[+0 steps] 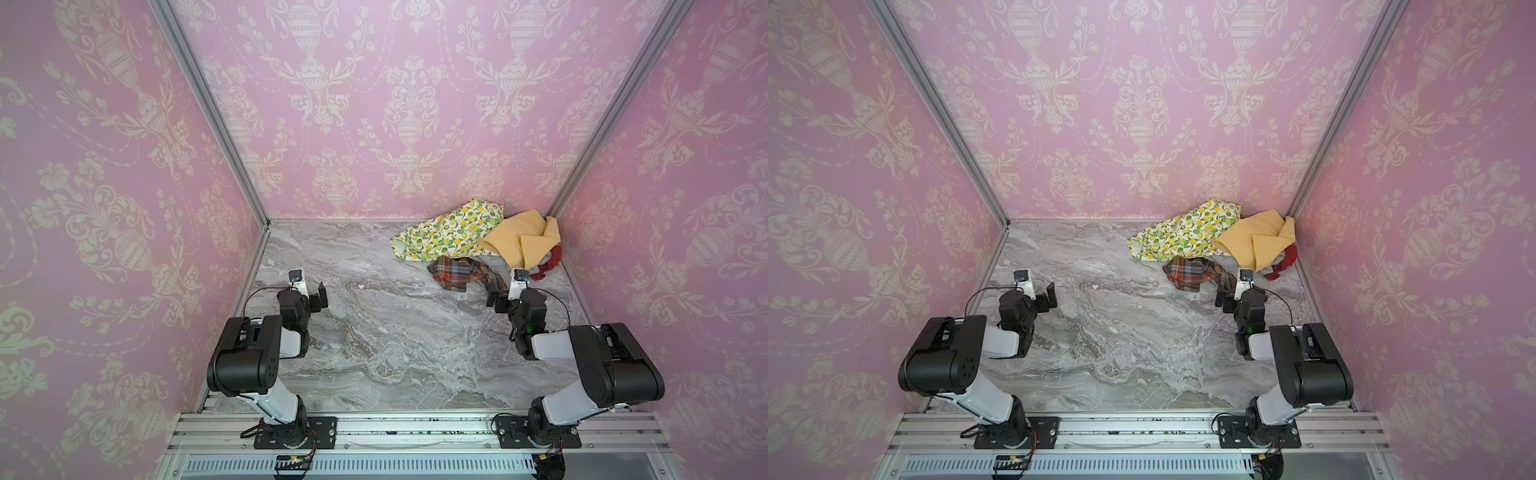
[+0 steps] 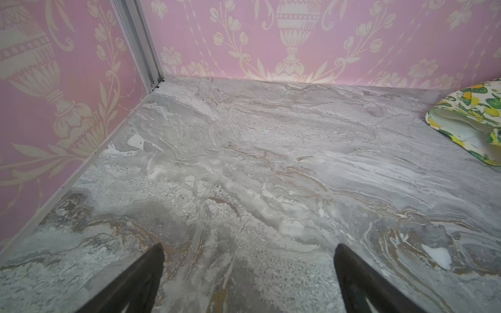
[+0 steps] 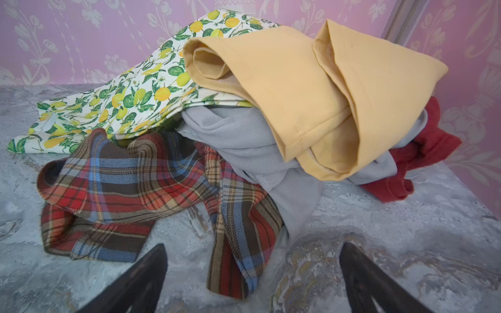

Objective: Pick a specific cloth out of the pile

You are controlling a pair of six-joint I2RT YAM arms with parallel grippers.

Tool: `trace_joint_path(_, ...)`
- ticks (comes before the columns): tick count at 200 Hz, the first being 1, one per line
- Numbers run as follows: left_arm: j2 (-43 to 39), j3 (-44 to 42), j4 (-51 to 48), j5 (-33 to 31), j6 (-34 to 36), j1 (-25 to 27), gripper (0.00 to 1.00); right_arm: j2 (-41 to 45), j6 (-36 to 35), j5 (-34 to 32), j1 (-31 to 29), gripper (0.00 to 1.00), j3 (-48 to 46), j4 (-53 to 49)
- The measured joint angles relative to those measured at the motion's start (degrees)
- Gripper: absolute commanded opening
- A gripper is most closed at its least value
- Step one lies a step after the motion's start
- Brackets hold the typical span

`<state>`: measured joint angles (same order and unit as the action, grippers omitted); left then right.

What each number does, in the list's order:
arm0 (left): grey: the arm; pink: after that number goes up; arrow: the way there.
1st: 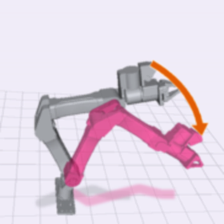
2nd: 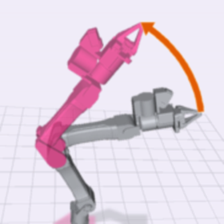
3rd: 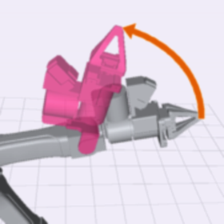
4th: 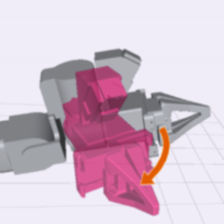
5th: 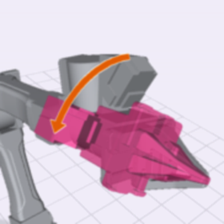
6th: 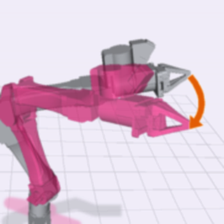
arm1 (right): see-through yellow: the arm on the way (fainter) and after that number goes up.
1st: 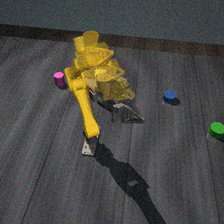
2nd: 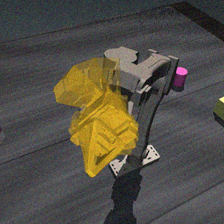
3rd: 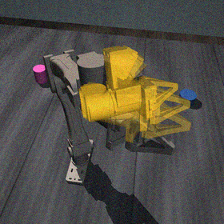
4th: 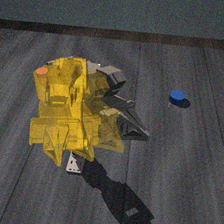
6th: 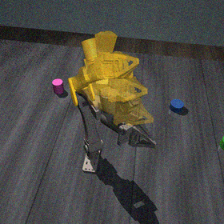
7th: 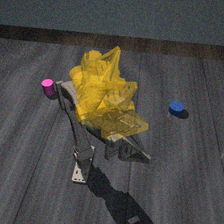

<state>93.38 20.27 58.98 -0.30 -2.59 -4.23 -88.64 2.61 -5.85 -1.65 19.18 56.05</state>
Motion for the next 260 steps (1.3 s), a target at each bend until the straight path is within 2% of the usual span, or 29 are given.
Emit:
trace_joint_path(63, 0.0, 0.0, -0.1, 0.1, 0.0, 0.0, 0.99, 0.0, 0.0, 0.0, 0.0, 1.0, 0.0, 0.0)
trace_joint_path(125, 0.0, 0.0, -0.2, 3.6, 0.2, 0.0, 0.99, 0.0, 0.0, 0.1, 0.0, 1.0, 0.0, 0.0)
trace_joint_path(260, 0.0, 0.0, -0.4, 4.0, 0.2, 0.0, 0.99, 0.0, 0.0, 0.5, 0.0, 1.0, 0.0, 0.0)
